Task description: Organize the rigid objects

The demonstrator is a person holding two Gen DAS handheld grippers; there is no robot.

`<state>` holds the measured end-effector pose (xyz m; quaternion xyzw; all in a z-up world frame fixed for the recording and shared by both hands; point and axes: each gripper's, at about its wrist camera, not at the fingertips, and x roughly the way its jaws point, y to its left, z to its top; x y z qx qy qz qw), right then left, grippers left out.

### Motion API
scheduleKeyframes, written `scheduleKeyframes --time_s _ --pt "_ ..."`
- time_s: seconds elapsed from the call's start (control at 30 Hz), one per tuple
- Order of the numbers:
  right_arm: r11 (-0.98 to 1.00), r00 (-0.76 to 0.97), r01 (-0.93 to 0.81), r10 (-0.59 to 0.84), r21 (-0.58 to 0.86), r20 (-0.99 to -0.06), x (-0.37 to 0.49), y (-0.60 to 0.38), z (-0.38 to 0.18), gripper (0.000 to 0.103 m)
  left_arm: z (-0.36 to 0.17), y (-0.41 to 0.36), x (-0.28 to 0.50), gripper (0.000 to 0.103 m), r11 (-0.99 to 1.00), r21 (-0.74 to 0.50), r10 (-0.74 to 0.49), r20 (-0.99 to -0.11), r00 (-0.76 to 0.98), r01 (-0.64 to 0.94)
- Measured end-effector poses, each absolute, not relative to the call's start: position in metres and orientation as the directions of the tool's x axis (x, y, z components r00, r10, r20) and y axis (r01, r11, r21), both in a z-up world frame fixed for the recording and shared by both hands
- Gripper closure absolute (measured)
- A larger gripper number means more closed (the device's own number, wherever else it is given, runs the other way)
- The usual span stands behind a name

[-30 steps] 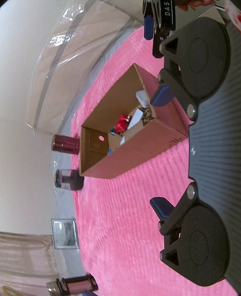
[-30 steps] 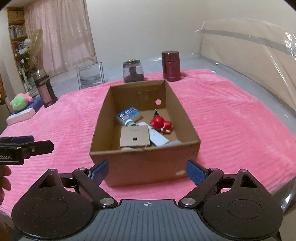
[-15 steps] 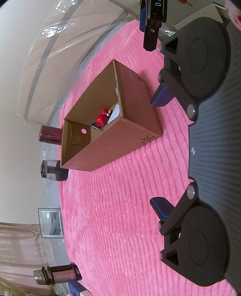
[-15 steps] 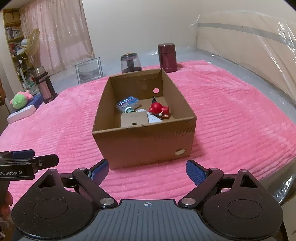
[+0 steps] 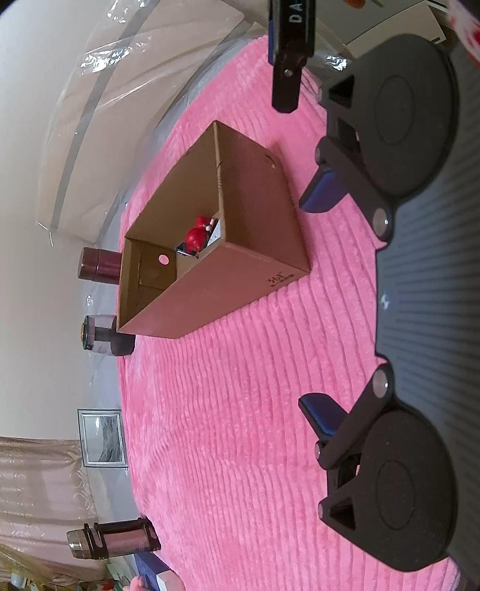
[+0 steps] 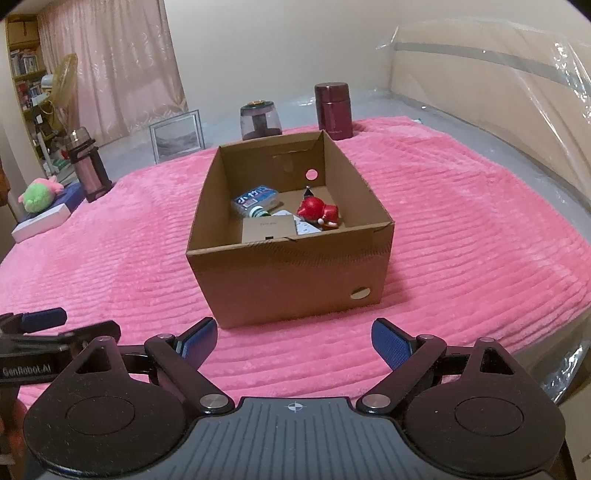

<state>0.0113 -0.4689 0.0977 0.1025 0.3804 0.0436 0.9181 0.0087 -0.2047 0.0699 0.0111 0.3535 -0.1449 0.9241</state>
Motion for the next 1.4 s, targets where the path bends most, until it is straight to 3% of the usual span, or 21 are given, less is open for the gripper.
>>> scheduleKeyframes --time_s 1.4 --pt "0.98 0.68 -0.048 0.175 0.195 -0.712 0.015 -0.45 0.079 0.015 0.061 -0.202 0.005 0.001 0.97 -0.107 -0.233 -0.662 0.713 0.218"
